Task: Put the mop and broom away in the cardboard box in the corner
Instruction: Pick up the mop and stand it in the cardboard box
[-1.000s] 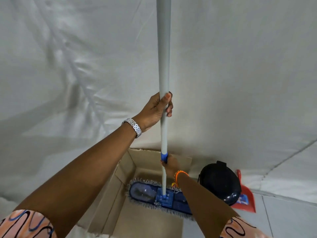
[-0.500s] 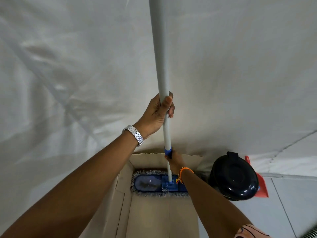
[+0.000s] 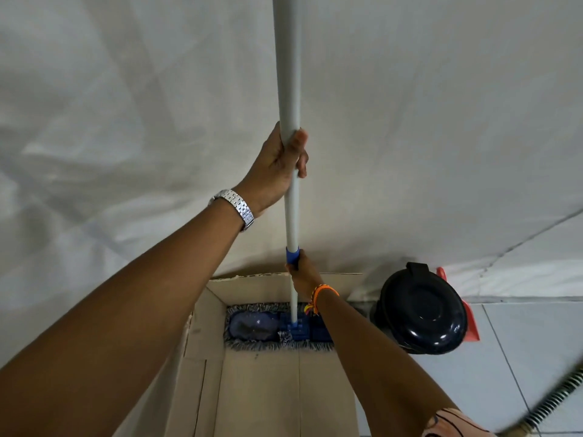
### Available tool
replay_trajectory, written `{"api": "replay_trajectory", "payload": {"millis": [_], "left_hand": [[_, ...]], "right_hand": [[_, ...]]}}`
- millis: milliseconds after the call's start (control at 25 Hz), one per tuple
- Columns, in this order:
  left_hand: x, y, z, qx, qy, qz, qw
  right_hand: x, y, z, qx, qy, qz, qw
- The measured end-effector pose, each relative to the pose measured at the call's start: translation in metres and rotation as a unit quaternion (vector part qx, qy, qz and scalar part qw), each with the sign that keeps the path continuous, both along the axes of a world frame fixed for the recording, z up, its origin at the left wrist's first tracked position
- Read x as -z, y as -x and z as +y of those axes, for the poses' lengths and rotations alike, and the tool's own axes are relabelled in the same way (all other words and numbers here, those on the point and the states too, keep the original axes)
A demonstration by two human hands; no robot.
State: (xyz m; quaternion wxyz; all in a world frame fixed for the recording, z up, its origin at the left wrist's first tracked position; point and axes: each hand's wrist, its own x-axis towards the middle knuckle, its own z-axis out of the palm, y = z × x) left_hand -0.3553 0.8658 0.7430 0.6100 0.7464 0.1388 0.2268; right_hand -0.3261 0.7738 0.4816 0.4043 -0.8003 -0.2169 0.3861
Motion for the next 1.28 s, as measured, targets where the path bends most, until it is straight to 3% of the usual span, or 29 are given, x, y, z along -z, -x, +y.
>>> {"api": "replay_trajectory", "payload": {"millis": [160,280,400,640,840,1000,1120,1280], "left_hand": [[0.002,-0.015,0.008,-0.034,0.018,0.022,0.999],[0.006,-0.017,0.013,-0.089,-0.023,0.097,0.991],[0.024,-0.006,0.009,-0.222,-0.116,0.158,0.955],[0.038,0.021,-0.048,-0.376,-0.288,0.125,0.872],[0.019,0.019,-0.144,-0.314,-0.369,0.098,0.869],[0.027,0.013,-0.248,-0.275,-0.321,0.105,0.900],[0.051,-0.005,-0.348,-0.234,-0.265,0.155,0.923],[0.087,-0.031,-0.514,-0.127,-0.235,0.235,0.935]], "right_hand": [[-0.004,-0.007,0.004,-0.002,0.005,0.012,1.000],[-0.023,-0.010,-0.003,-0.020,0.018,0.004,1.000],[-0.038,-0.020,-0.022,-0.035,0.053,-0.003,0.998],[-0.061,-0.035,-0.105,-0.045,0.091,-0.041,0.994],[-0.110,-0.034,-0.241,0.003,0.085,-0.072,0.994],[-0.121,-0.035,-0.405,0.049,0.110,-0.081,0.989],[-0.121,-0.041,-0.547,0.144,0.166,-0.081,0.972],[-0.137,-0.050,-0.735,0.281,0.168,-0.068,0.942]]}}
